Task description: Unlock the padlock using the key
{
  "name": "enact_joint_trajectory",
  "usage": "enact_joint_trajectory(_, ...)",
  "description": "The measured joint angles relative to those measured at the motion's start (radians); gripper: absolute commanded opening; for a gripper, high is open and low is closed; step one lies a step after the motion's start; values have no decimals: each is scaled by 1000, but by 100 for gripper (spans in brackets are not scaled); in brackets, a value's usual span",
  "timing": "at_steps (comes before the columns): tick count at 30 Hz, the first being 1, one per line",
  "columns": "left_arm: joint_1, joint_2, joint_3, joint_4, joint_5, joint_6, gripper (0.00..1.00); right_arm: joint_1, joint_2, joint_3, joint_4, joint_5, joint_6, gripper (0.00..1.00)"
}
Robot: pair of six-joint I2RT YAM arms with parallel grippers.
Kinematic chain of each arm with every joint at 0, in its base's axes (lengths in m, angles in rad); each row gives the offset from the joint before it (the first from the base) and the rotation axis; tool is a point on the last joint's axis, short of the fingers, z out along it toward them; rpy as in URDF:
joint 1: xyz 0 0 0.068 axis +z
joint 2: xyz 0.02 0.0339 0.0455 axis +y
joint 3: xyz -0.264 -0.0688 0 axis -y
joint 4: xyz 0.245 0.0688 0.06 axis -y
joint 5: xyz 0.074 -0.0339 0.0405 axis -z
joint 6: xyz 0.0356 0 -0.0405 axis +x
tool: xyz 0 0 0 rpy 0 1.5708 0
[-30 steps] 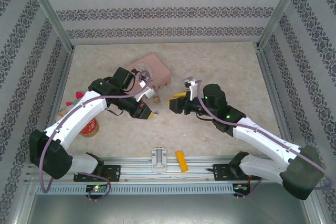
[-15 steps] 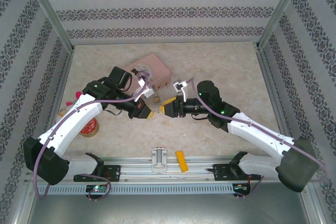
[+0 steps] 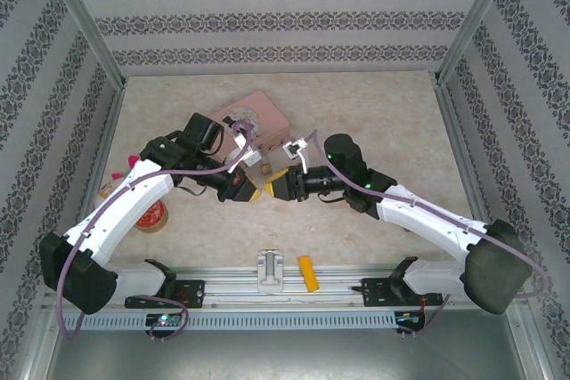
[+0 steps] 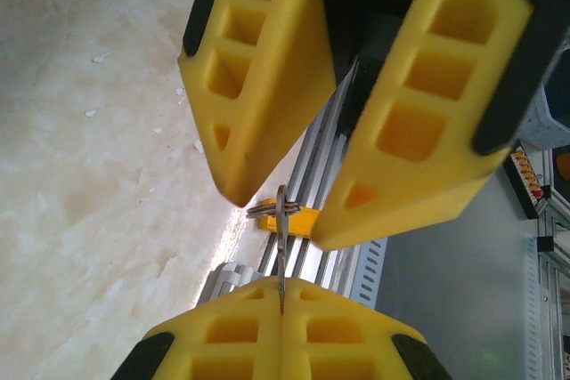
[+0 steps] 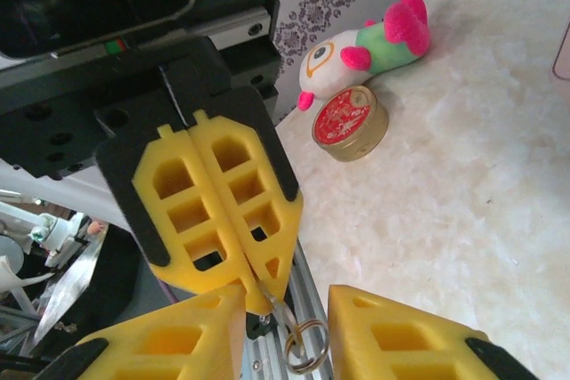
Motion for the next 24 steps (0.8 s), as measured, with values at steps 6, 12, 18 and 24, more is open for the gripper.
enact_joint_trajectory(6, 0, 0, 0, 0, 0, 0, 0, 0, 9, 0, 3, -13, 0, 22)
enact_joint_trajectory(12, 0, 0, 0, 0, 0, 0, 0, -3, 9, 0, 8, -26, 2, 11)
enact_joint_trajectory(18, 0, 0, -3, 1, -1, -1, 0, -17, 9, -8, 23, -49, 8, 0)
enact_joint_trajectory(24, 0, -14, -21, 47, -16, -39, 50, -36, 1, -31, 45, -49, 24, 0)
